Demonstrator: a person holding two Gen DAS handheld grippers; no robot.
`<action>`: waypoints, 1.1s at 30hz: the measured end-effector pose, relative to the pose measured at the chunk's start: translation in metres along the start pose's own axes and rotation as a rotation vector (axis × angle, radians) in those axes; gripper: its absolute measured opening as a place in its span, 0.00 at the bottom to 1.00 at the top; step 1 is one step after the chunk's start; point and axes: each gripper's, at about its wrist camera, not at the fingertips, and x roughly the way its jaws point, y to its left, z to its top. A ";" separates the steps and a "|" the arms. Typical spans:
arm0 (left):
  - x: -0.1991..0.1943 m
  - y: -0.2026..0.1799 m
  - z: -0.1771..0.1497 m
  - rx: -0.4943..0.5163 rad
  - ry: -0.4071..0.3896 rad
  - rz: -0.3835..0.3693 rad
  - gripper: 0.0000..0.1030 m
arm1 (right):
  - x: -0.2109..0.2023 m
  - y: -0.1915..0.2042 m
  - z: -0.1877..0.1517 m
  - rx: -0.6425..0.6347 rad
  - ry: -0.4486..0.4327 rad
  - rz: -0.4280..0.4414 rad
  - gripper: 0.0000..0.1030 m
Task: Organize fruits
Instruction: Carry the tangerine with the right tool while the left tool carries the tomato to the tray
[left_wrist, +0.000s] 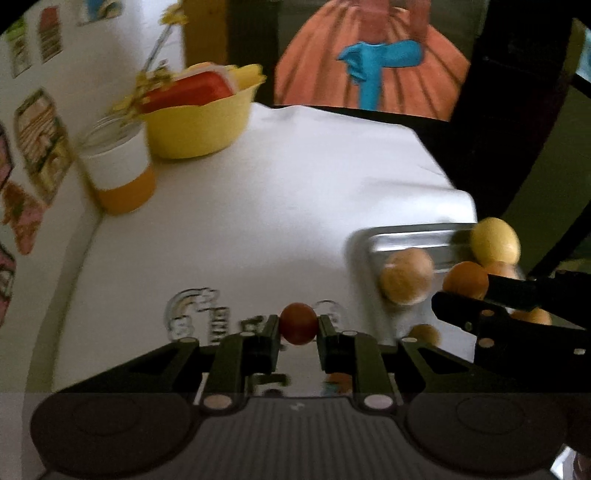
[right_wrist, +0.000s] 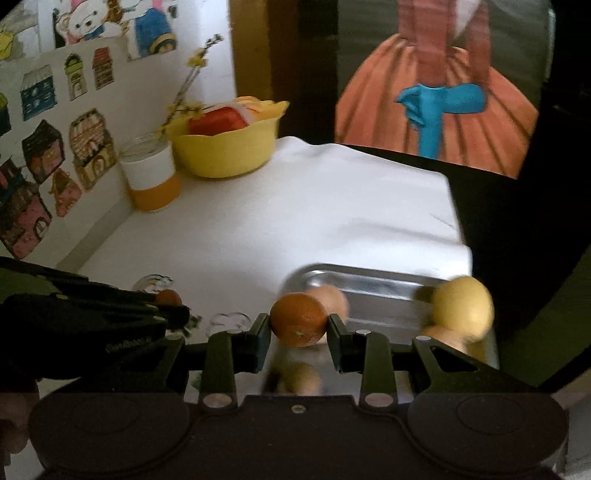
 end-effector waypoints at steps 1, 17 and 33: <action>-0.001 -0.006 0.000 0.012 -0.001 -0.009 0.22 | -0.003 -0.004 -0.003 0.007 0.000 -0.009 0.34; 0.001 -0.078 0.016 0.172 -0.028 -0.112 0.22 | -0.049 -0.050 -0.041 0.109 0.005 -0.113 0.34; 0.013 -0.114 0.005 0.275 0.018 -0.149 0.22 | -0.070 -0.053 -0.076 0.198 0.042 -0.167 0.34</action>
